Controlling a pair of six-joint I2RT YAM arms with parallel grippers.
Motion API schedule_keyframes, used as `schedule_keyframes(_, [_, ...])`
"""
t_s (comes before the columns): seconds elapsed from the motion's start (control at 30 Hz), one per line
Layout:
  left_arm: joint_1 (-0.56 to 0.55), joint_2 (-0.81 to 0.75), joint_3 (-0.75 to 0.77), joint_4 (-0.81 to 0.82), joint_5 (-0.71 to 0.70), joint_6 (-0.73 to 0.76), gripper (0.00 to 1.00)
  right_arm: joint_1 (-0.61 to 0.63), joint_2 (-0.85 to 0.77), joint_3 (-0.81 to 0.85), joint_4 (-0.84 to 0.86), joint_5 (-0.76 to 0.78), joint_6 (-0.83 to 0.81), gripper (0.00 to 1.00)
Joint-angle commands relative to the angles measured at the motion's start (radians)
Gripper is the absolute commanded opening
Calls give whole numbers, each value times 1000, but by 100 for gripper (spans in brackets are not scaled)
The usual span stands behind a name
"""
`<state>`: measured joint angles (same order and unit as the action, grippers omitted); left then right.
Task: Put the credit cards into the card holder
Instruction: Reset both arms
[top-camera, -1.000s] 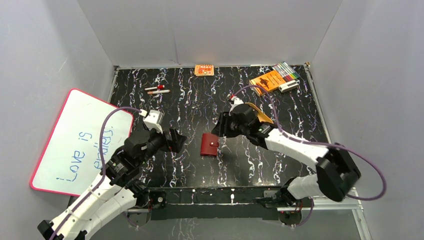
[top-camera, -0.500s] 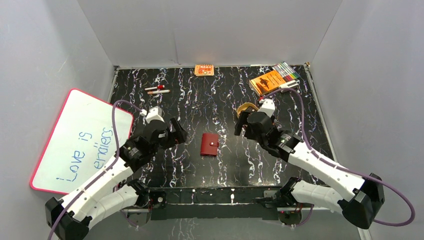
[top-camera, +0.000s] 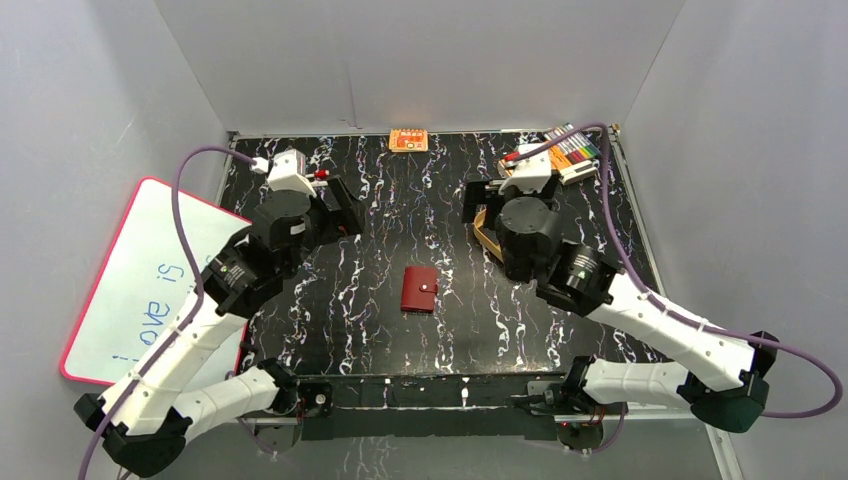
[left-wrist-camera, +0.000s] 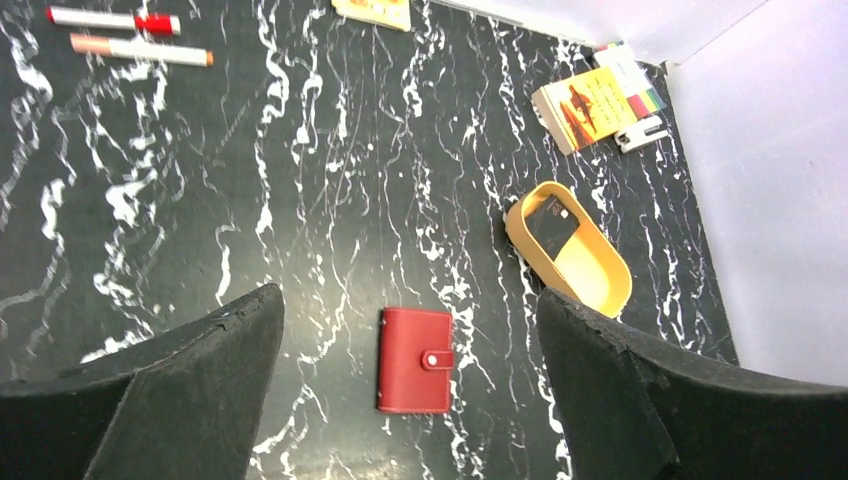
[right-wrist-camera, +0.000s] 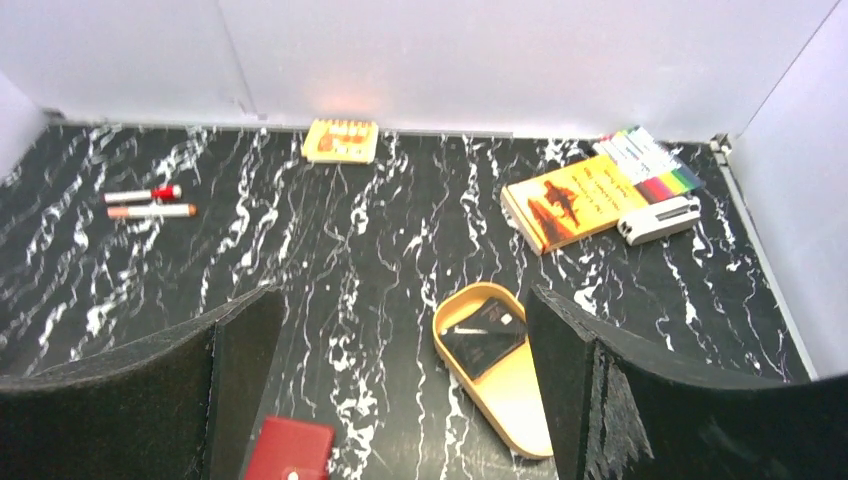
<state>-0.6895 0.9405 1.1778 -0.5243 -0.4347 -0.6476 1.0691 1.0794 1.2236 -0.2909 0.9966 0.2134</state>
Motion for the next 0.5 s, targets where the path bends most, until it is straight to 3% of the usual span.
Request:
schedule_keyframes(0.0, [-2,-37,73,18,-6,234,94,1,-164,-42,343,51,-197,99])
schedule_keyframes(0.1, [-2,-58,129,1,-31,274,94,1,-284,-39,314,-97,-190,99])
schedule_keyframes(0.2, [-2,-79,169,-26,-59,312,94,0,-347,21,169,-143,-201,99])
schedule_keyframes(0.33, [-2,-100,181,-31,-67,351,94,1,-357,44,34,-59,-272,99])
schedule_keyframes(0.47, [-2,-81,203,-48,-74,340,93,0,-310,16,14,64,-309,99])
